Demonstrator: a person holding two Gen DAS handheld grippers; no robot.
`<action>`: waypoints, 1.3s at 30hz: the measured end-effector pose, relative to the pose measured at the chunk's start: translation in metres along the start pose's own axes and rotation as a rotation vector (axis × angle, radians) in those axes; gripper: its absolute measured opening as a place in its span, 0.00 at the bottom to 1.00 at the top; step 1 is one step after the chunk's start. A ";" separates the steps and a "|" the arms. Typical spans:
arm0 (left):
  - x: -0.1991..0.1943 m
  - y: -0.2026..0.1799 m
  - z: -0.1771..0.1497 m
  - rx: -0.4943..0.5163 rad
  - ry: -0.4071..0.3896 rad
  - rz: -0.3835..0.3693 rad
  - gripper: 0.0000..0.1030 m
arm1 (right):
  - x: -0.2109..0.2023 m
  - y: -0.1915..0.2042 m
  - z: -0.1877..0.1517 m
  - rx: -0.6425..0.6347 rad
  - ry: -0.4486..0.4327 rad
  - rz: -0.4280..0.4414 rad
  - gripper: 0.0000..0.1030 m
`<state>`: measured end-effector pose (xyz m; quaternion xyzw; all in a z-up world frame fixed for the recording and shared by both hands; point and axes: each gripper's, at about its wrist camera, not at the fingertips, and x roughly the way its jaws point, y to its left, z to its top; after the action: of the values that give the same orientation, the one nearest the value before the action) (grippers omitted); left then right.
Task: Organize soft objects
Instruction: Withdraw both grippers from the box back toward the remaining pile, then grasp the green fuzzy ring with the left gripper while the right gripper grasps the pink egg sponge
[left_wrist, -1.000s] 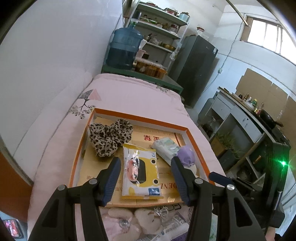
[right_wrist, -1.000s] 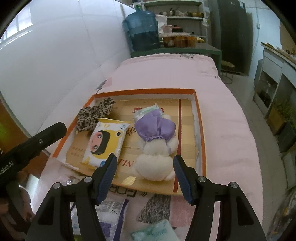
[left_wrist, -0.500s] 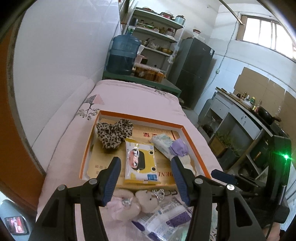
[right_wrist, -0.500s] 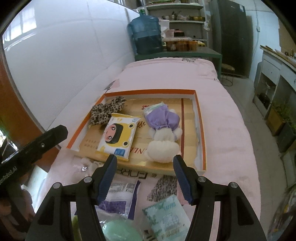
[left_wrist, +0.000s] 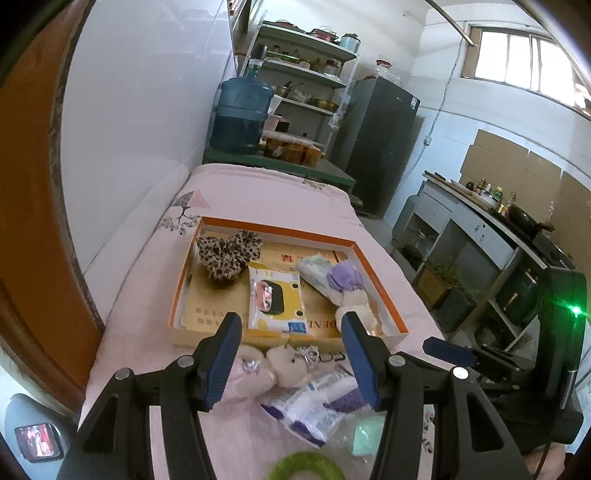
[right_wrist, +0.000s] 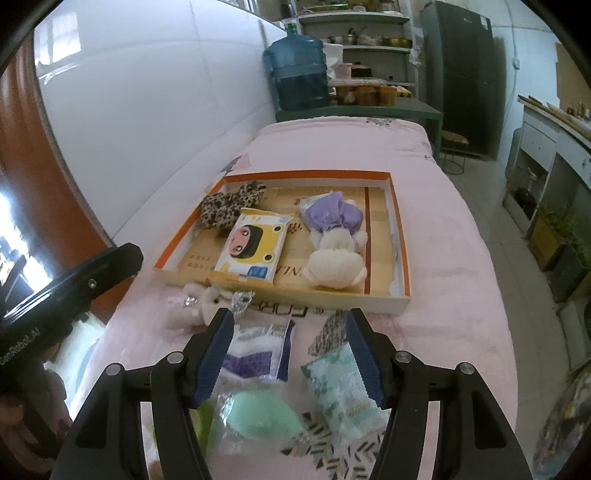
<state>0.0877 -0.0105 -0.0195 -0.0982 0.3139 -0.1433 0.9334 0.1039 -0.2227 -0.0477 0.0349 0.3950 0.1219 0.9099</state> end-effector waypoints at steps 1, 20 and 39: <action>-0.002 -0.001 -0.002 0.002 0.001 -0.001 0.54 | -0.002 0.002 -0.003 -0.001 -0.002 0.001 0.63; -0.024 0.002 -0.047 0.010 0.043 0.007 0.54 | -0.019 0.017 -0.048 0.004 0.026 0.015 0.63; -0.031 0.011 -0.075 -0.009 0.087 0.015 0.54 | -0.035 0.034 -0.085 0.010 0.058 0.076 0.63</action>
<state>0.0201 0.0027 -0.0641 -0.0939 0.3556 -0.1388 0.9195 0.0124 -0.2015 -0.0758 0.0509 0.4201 0.1553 0.8926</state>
